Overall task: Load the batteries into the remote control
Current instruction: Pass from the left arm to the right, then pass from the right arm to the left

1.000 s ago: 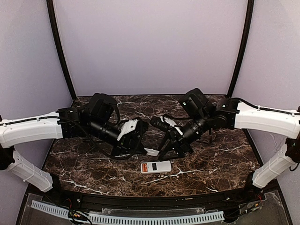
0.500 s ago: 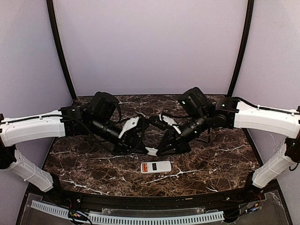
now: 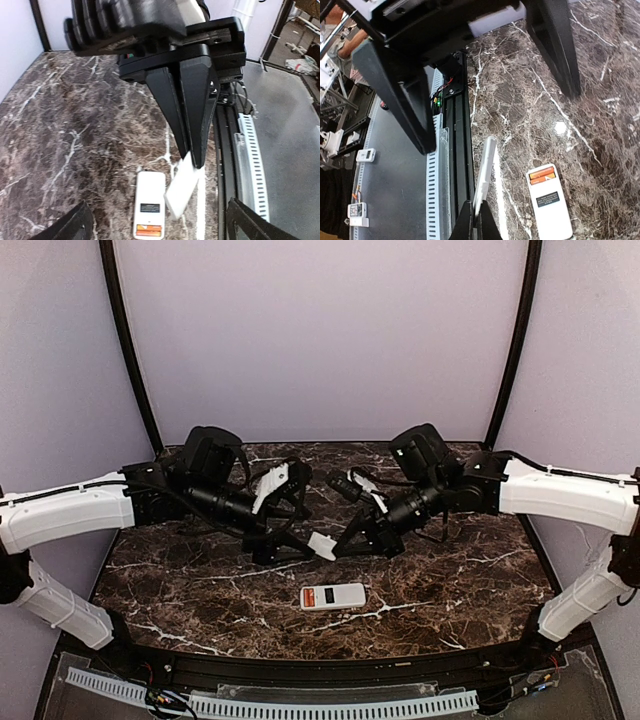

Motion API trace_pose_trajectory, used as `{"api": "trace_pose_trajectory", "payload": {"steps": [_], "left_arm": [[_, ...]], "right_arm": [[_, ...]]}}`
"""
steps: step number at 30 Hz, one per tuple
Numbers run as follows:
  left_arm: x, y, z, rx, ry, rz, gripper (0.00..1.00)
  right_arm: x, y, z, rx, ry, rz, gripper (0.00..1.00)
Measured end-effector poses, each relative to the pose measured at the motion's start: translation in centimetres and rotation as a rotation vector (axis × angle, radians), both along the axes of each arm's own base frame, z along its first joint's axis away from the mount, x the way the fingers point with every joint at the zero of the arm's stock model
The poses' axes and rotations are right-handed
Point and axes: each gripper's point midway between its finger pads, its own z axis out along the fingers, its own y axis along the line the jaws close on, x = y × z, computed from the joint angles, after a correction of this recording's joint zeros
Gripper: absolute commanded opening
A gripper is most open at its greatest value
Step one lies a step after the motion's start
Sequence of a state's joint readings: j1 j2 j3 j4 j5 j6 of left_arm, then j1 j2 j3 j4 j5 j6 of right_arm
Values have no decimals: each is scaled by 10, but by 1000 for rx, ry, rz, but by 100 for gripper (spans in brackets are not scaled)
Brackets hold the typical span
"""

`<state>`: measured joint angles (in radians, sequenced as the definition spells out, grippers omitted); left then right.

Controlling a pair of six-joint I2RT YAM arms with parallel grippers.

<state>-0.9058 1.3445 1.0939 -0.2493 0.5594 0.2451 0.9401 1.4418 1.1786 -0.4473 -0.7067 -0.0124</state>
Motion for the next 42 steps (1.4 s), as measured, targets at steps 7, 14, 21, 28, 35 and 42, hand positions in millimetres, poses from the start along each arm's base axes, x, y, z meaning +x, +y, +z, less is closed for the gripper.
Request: {"api": "trace_pose_trajectory", "payload": {"steps": [7, 14, 21, 28, 35, 42], "left_arm": [[33, 32, 16, -74, -149, 283, 99], [60, 36, -2, -36, -222, 442, 98], [57, 12, -42, 81, -253, 438, 86], [60, -2, -44, 88, -278, 439, 76], [66, -10, -34, 56, -307, 453, 61], [70, -14, -35, 60, -313, 455, 47]], "right_arm": [[40, -8, -17, 34, 161, -209, 0], [67, 3, -11, 115, 283, -350, 0], [75, 11, -6, 168, 347, -393, 0], [76, 12, -12, 168, 384, -409, 0], [76, 12, -14, 177, 401, -412, 0], [76, 13, -17, 181, 413, -417, 0]]}}
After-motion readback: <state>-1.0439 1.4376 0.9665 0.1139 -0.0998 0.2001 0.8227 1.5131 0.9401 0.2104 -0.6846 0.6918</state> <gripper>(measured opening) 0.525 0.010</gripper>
